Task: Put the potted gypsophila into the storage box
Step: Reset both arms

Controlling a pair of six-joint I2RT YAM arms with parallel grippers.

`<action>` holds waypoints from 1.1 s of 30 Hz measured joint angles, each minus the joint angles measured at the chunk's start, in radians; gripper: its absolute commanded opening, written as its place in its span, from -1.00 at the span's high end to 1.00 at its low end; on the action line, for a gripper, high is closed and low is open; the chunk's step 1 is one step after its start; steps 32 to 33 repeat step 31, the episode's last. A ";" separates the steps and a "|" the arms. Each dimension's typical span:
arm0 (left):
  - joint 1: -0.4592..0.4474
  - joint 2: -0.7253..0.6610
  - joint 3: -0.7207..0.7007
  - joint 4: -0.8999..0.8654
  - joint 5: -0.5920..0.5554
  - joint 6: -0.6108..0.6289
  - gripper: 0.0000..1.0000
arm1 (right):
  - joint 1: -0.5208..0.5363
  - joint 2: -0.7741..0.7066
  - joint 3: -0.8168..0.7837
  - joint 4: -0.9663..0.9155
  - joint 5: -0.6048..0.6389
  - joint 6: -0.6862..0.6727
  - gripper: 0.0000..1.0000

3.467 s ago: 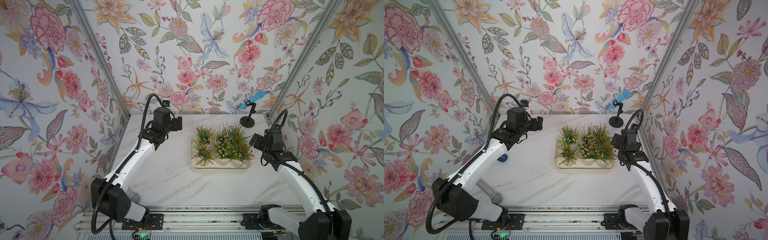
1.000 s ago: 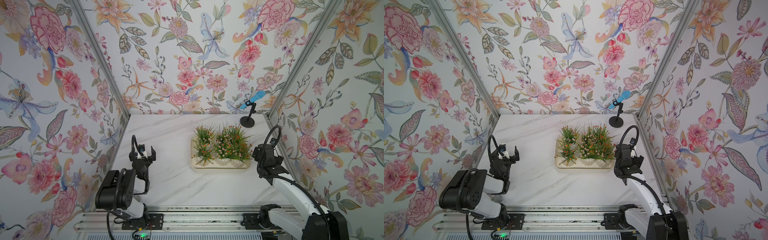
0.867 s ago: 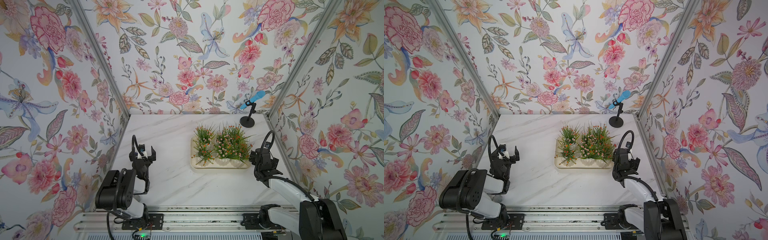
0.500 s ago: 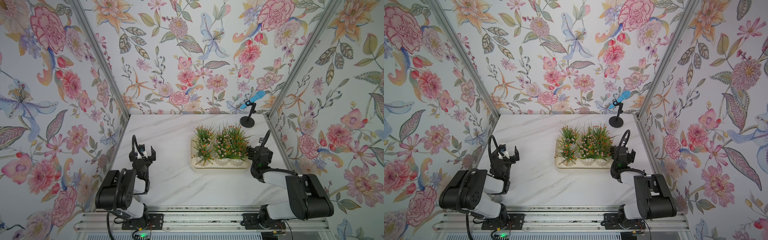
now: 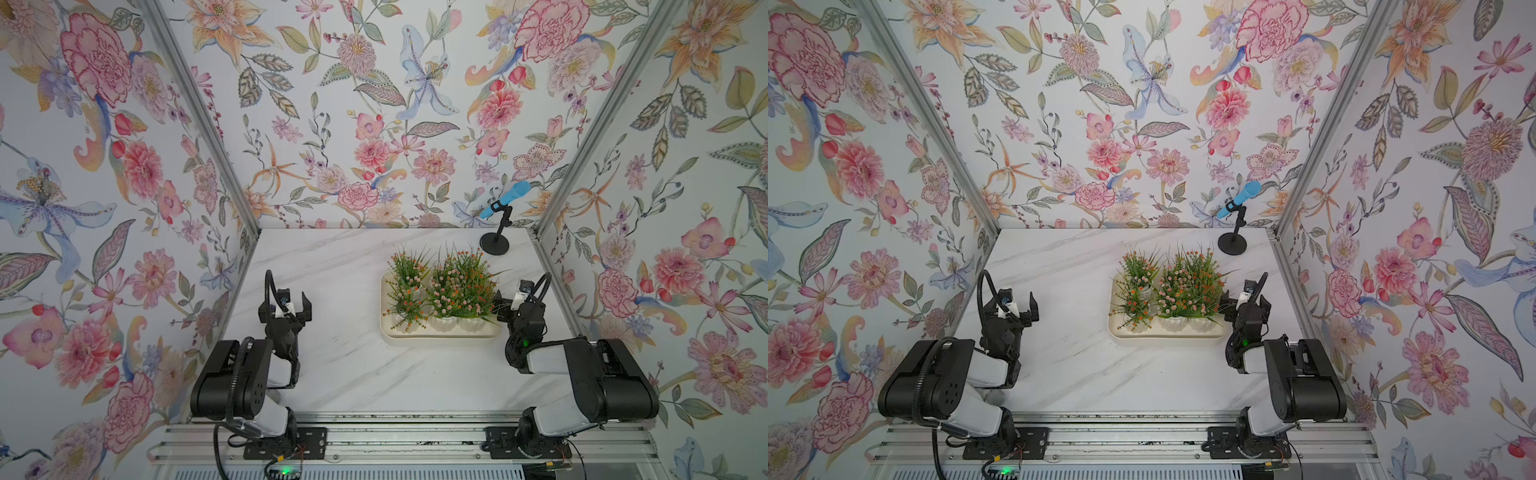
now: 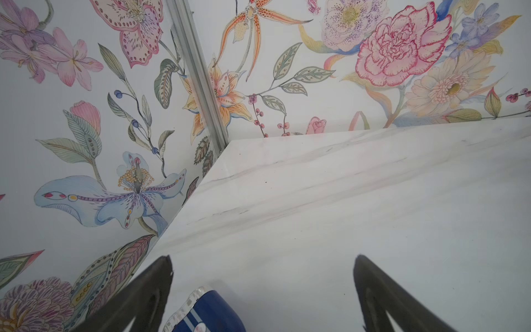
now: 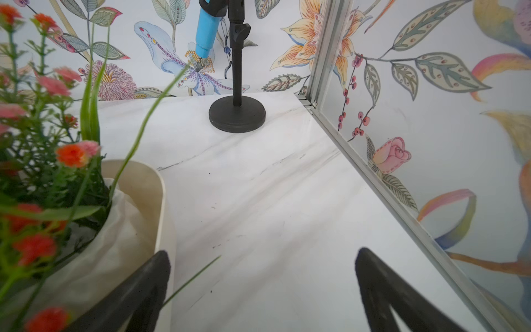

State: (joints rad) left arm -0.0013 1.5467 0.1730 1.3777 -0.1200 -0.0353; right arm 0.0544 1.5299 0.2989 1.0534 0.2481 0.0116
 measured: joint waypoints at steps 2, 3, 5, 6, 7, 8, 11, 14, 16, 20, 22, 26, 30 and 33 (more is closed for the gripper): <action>0.000 0.000 0.000 0.000 0.000 0.002 -0.99 | -0.005 0.003 -0.001 0.020 -0.019 -0.001 -1.00; 0.000 0.000 0.000 0.000 0.000 0.003 -0.99 | -0.007 0.006 -0.001 0.023 -0.026 -0.001 -1.00; 0.000 0.000 0.000 0.000 0.000 0.002 -0.99 | -0.010 0.006 -0.001 0.023 -0.036 -0.001 -1.00; 0.000 0.000 0.000 0.000 0.000 0.003 -0.99 | -0.010 0.006 -0.001 0.025 -0.038 -0.001 -1.00; 0.000 0.000 0.000 0.000 0.000 0.003 -0.99 | -0.010 0.006 -0.001 0.025 -0.040 -0.001 -1.00; 0.000 0.000 0.000 0.000 0.000 0.003 -1.00 | -0.010 0.006 -0.001 0.025 -0.042 -0.001 -1.00; 0.000 0.000 0.000 0.000 0.000 0.003 -0.99 | -0.010 0.006 -0.001 0.025 -0.044 -0.001 -1.00; -0.001 0.000 0.000 0.000 0.000 0.003 -0.99 | -0.010 0.006 -0.001 0.025 -0.047 -0.001 -1.00; -0.003 0.000 0.003 0.000 0.001 0.006 -0.99 | -0.010 0.006 -0.001 0.025 -0.048 -0.001 -1.00; -0.006 0.000 0.009 0.000 0.002 0.011 -0.99 | -0.010 0.006 -0.001 0.025 -0.049 -0.001 -1.00; -0.006 0.000 0.010 0.000 0.002 0.014 -0.99 | -0.010 0.006 -0.001 0.025 -0.050 -0.002 -1.00; -0.006 0.000 0.011 0.000 0.002 0.014 -0.99 | -0.010 0.006 -0.001 0.025 -0.050 -0.005 -1.00; -0.006 0.000 0.011 0.000 0.002 0.014 -0.99 | -0.010 0.006 -0.001 0.025 -0.050 -0.005 -1.00; -0.006 0.000 0.012 0.000 0.002 0.014 -0.99 | -0.010 0.006 -0.001 0.025 -0.050 -0.005 -1.00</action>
